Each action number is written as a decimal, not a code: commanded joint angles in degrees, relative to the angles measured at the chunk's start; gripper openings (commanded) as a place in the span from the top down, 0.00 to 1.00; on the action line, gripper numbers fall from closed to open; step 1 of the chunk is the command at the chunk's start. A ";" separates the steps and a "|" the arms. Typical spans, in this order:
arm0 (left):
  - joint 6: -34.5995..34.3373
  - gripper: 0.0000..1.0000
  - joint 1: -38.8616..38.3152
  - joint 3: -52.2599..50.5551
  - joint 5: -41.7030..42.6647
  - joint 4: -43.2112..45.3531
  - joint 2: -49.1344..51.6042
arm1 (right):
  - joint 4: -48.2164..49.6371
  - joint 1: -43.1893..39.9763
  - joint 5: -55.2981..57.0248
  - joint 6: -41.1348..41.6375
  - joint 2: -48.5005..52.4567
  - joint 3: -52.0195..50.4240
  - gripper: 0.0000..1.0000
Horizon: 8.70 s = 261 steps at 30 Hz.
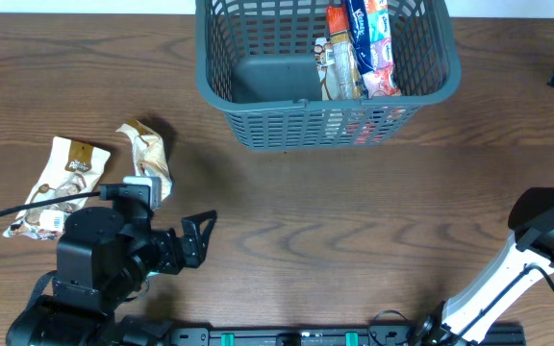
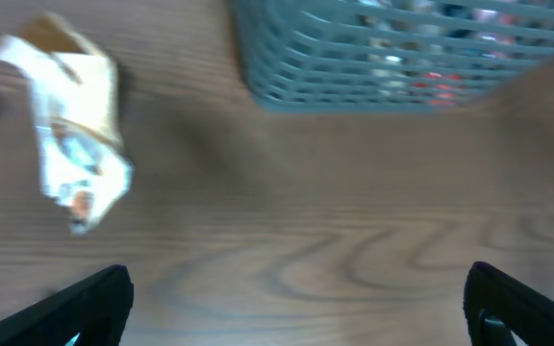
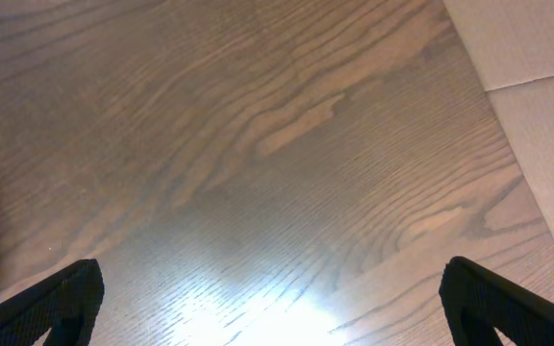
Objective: Pack container
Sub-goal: 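Grasp the cream pouch near the centre-left with the left gripper, then lift the cream pouch and lower it into the basket, then release the pouch and move the left gripper to the dried-mushroom bag, then grasp the dried-mushroom bag with the left gripper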
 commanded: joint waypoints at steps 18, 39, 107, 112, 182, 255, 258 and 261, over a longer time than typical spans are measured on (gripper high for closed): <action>-8.98 0.01 6.10 15.69 -25.83 0.81 40.28 | -0.11 -0.35 -0.20 0.81 -0.46 -0.24 0.01; -1.46 0.01 17.55 31.26 -18.12 -3.08 64.70 | -0.11 -0.35 -0.20 0.81 -0.46 -0.24 0.01; -1.27 0.94 16.52 24.11 -16.11 15.98 34.21 | -0.11 -0.35 -0.20 0.81 -0.46 -0.24 0.01; -1.33 0.94 16.52 27.65 -14.19 16.74 24.30 | -0.11 -0.35 -0.20 0.81 -0.46 -0.24 0.01; 5.73 0.16 -4.79 45.18 2.03 31.89 65.85 | -0.09 -0.35 -0.20 0.83 -0.46 -0.24 0.01; -73.79 0.01 41.81 11.72 -20.76 2.71 53.66 | -0.11 -0.94 -0.20 0.81 -0.46 -0.24 0.01; -73.77 0.01 42.21 9.27 -20.79 6.54 53.66 | -0.09 -0.94 -0.20 0.83 -0.46 -0.24 0.01; -73.77 0.01 42.21 6.95 -20.79 10.43 54.03 | -0.09 -1.01 -0.20 0.81 -0.46 -0.24 0.01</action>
